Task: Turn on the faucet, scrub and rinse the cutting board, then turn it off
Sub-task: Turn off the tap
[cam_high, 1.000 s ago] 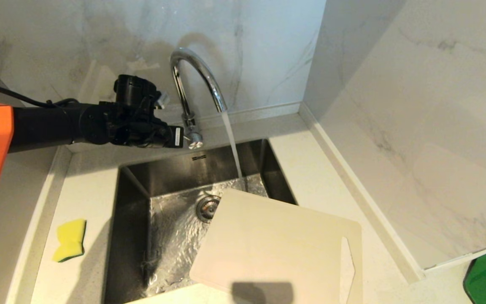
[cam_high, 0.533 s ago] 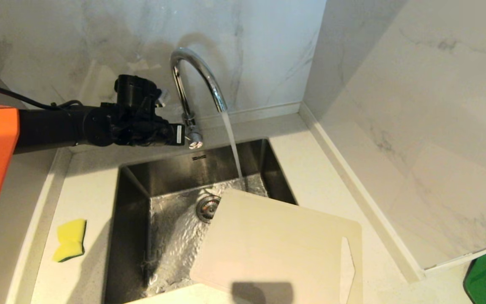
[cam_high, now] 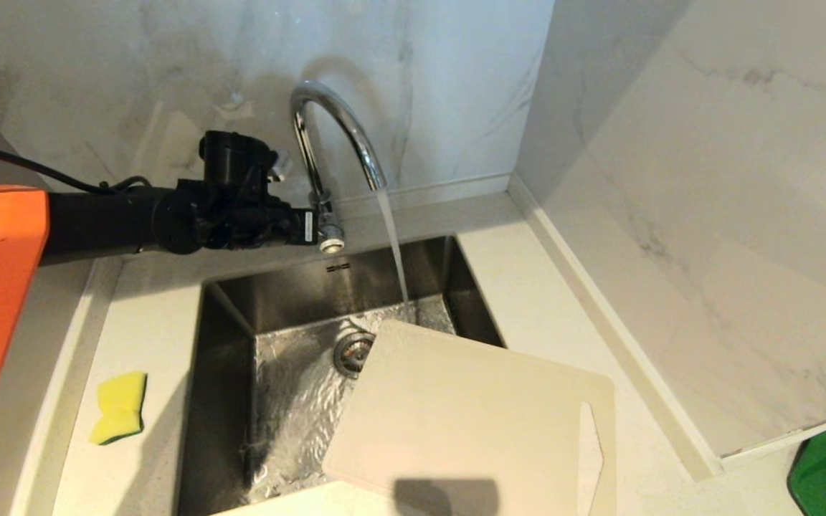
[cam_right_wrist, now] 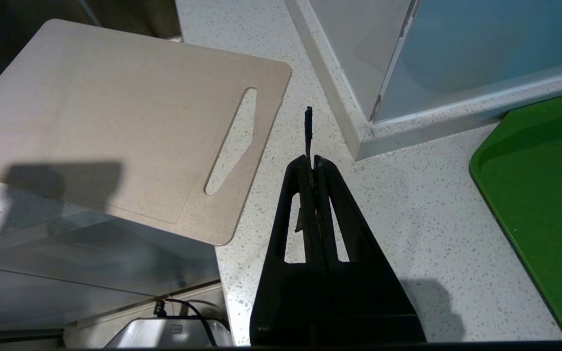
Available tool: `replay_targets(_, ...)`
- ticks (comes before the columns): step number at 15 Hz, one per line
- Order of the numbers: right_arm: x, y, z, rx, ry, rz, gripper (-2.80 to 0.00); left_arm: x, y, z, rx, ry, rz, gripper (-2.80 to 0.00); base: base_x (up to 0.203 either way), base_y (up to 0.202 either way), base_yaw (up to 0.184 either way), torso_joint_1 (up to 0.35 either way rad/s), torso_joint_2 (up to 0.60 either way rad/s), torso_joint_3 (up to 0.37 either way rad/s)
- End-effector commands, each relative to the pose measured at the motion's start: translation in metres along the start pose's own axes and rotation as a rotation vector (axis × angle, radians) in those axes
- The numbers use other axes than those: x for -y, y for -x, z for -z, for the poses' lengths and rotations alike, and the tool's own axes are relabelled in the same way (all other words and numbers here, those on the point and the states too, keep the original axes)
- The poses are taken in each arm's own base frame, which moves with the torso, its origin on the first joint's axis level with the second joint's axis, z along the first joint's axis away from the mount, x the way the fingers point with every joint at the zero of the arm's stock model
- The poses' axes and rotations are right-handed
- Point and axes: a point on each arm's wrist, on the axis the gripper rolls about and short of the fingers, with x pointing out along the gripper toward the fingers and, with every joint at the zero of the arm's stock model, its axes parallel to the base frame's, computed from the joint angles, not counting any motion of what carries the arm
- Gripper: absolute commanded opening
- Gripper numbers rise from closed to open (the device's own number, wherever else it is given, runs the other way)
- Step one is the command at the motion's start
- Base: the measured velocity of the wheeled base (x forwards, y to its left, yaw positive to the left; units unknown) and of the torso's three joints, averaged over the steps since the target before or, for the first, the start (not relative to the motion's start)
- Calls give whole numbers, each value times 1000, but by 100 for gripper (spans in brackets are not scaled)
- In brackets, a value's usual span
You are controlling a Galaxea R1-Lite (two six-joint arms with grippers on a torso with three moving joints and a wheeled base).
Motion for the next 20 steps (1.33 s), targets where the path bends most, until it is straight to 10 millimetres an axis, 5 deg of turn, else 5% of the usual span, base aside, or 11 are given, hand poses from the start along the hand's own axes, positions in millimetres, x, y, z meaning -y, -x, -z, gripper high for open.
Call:
replay_targets(1, 0, 0, 0, 0, 0, -1, -280, 0, -2, -1, 27, 1, 0, -280, 0, 0, 0, 0, 0, 0)
replay_targets(5, 0, 0, 0, 0, -1, -1, -280, 0, -4, -3, 55, 0, -1, -280, 0, 0, 0, 0, 0, 0)
replay_targets(8, 0, 0, 0, 0, -227, -1, -280, 0, -5, -2, 55, -19, -2, -280, 0, 0, 0, 0, 0, 0)
replay_targets(11, 0, 0, 0, 0, -12, 0, -280, 0, -6, -2, 64, -19, -2, -280, 0, 0, 0, 0, 0, 0)
replay_targets(20, 0, 0, 0, 0, 0, -1, -280, -5, -3, -1, 34, -40, -49, -280, 0, 0, 0, 0, 0, 0)
